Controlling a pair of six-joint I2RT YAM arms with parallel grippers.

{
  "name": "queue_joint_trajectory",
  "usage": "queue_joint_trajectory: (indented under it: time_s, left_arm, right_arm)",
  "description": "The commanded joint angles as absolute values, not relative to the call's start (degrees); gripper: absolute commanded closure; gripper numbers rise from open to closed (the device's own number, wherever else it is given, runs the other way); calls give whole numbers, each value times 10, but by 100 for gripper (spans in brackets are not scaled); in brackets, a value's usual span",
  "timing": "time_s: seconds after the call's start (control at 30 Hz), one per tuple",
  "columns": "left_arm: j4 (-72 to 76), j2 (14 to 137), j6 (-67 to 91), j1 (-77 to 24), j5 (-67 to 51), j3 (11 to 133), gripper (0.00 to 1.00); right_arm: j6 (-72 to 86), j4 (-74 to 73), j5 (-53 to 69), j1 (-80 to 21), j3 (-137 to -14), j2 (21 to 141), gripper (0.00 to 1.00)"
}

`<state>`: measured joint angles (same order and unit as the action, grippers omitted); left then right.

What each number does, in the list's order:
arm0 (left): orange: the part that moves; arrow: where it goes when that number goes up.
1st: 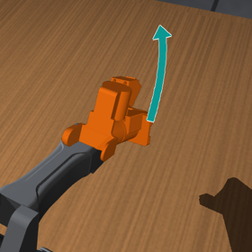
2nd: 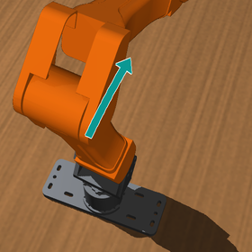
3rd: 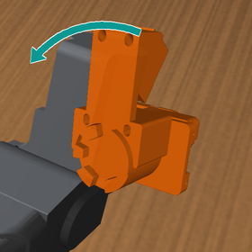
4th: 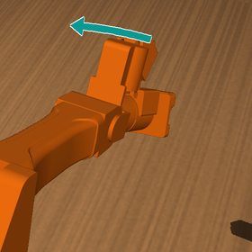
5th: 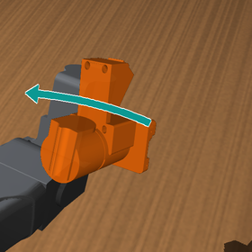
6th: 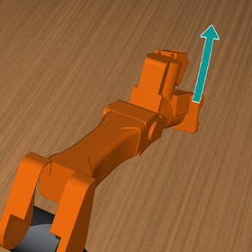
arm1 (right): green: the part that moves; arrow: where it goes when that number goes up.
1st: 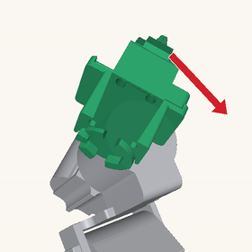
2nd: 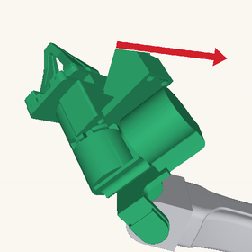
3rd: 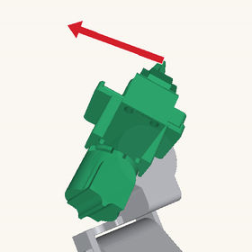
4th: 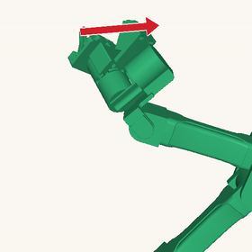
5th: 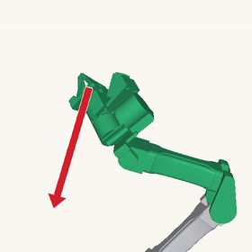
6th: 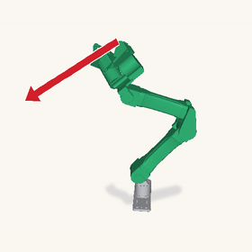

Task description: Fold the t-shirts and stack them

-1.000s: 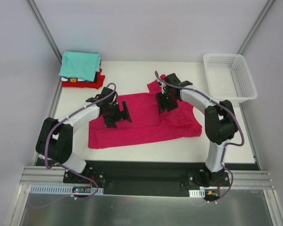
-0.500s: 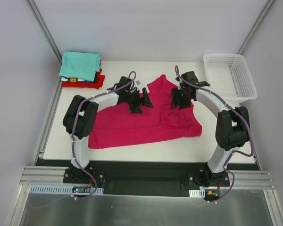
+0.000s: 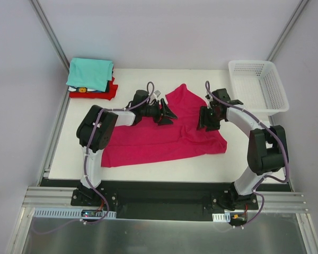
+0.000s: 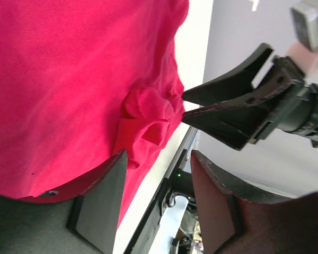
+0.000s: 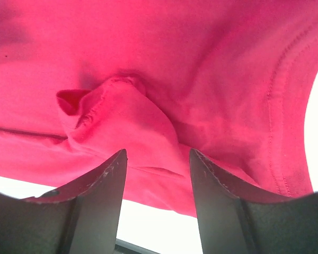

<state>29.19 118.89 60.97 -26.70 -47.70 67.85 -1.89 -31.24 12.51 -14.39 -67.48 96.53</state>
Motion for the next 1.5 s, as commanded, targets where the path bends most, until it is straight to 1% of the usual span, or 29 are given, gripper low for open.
queue_joint_trajectory:
  time_s: [0.0, 0.07, 0.13, 0.37, 0.67, 1.2, 1.3, 1.33, 1.37, 1.43, 1.47]
  left_arm:
    - [375, 1188, 642, -278, -499, 676, 51]
    - [380, 1192, 646, -282, -499, 673, 50]
    - [390, 1200, 649, -290, -499, 672, 47]
    - [401, 1220, 659, -307, -494, 673, 45]
    - [403, 1225, 654, -308, -490, 650, 49]
    - [434, 1271, 685, -328, -483, 690, 54]
    - [435, 1275, 686, -329, -483, 693, 57]
    - [435, 1277, 686, -329, -483, 695, 61]
    - [435, 1278, 687, -328, -483, 698, 67]
    - [435, 1279, 688, -330, -482, 700, 73]
    - [435, 1278, 689, -330, -482, 701, 85]
  right_arm:
    - [-3, -285, 156, -121, -649, 926, 46]
    - [-2, -285, 160, -115, -644, 925, 46]
    - [-3, -285, 164, -110, -644, 921, 46]
    - [-3, -289, 170, -100, -643, 911, 47]
    - [-2, -283, 183, -89, -637, 908, 47]
    - [11, -294, 201, -83, -637, 867, 47]
    - [11, -299, 201, -83, -639, 859, 47]
    - [11, -301, 202, -83, -639, 858, 48]
    - [11, -302, 203, -82, -638, 858, 47]
    - [11, -302, 204, -83, -636, 857, 48]
    - [9, -302, 204, -82, -635, 855, 47]
